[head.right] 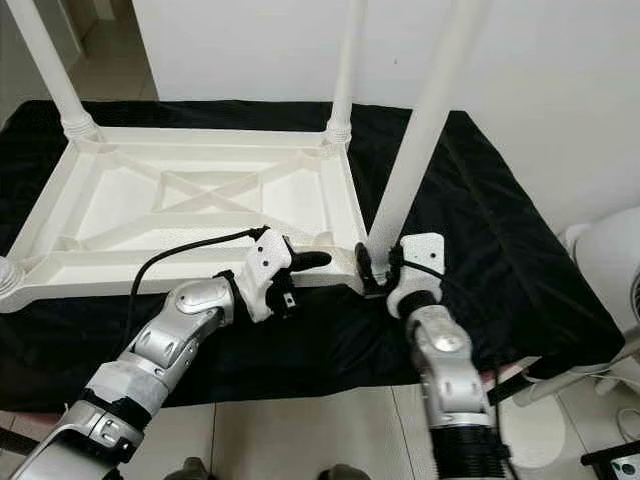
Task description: Building children table
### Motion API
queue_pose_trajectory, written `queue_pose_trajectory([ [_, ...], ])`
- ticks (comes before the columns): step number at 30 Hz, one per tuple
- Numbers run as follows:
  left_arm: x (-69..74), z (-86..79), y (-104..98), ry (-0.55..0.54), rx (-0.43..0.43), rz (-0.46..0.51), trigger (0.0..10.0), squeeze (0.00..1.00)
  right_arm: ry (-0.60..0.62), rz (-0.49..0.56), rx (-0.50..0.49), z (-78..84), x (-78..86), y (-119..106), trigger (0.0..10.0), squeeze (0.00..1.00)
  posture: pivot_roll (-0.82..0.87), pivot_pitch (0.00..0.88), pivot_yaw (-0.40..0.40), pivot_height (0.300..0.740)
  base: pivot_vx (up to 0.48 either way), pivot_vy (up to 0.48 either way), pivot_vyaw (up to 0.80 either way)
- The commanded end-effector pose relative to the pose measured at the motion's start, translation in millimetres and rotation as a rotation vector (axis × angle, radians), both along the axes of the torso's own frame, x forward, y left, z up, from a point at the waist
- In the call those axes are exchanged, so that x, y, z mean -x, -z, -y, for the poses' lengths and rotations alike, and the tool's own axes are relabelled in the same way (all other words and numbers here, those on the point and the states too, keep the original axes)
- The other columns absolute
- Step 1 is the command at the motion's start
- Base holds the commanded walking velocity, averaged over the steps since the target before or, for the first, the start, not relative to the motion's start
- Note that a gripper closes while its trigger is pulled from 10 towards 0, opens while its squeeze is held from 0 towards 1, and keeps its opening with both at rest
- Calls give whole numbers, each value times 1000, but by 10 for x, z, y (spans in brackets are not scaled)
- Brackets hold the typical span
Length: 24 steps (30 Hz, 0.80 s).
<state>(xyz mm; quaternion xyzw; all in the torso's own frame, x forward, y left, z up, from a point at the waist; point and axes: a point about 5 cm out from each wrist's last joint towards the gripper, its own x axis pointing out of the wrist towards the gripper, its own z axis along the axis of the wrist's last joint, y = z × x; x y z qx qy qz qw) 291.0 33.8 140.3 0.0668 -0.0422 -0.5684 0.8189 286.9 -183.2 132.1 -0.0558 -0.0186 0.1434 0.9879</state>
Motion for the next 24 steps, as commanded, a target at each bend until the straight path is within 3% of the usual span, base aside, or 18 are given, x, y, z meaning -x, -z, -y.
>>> queue_pose_trajectory([
  [1,12,44,-20,58,-21,19,10000,0,-46,-5,-3,-15,-9,22,10000,0,-27,0,-22,740,0,0,0],
  [3,30,46,-15,67,-23,19,10000,0,-117,-17,37,-8,-90,42,10000,0,-17,0,-15,740,0,0,0],
  [12,17,50,-35,72,-25,28,10000,0,-210,-26,64,-33,-204,18,10000,0,5,0,-20,740,0,0,0],
  [13,11,44,-44,71,-25,32,10000,0,-231,-31,70,-47,-246,10,4275,0,8,0,-24,740,0,0,0],
  [14,11,44,-44,71,-25,32,10000,0,-231,-31,70,-47,-246,10,4275,0,8,0,-24,740,0,0,0],
  [15,7,38,-46,68,-26,34,10000,0,-257,-47,76,-58,-278,23,0,0,10,0,-27,740,0,0,0],
  [24,37,55,-34,65,-17,32,10000,0,-292,-102,52,-10,-212,189,0,0,16,0,-41,740,0,0,0],
])
